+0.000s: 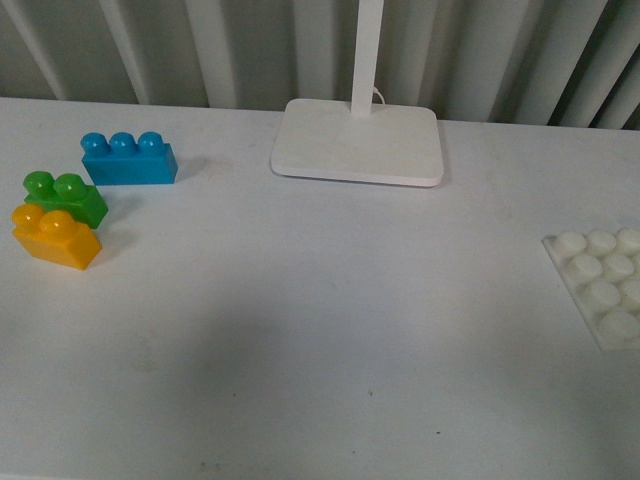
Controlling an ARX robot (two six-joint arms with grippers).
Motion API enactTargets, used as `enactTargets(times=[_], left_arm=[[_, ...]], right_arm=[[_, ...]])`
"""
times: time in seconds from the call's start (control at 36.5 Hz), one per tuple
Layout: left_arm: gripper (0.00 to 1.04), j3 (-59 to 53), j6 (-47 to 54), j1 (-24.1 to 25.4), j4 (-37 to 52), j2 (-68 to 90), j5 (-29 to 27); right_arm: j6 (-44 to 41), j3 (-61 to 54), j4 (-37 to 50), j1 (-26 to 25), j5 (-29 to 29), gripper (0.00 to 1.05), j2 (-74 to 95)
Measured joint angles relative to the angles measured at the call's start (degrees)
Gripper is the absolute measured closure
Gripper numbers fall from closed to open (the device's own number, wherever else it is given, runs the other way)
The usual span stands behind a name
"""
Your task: Insert yellow block into base center
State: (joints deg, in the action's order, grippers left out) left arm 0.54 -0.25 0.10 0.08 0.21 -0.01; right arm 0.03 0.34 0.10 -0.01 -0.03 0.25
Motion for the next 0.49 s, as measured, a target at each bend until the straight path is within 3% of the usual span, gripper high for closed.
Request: enactTargets(times=[0.49], left_arm=[[0.06,0.0,0.02,0.0,0.0,0.0,0.0]], right_arm=[[0.0,0.0,0.0,0.0,0.0,0.09,0.0]])
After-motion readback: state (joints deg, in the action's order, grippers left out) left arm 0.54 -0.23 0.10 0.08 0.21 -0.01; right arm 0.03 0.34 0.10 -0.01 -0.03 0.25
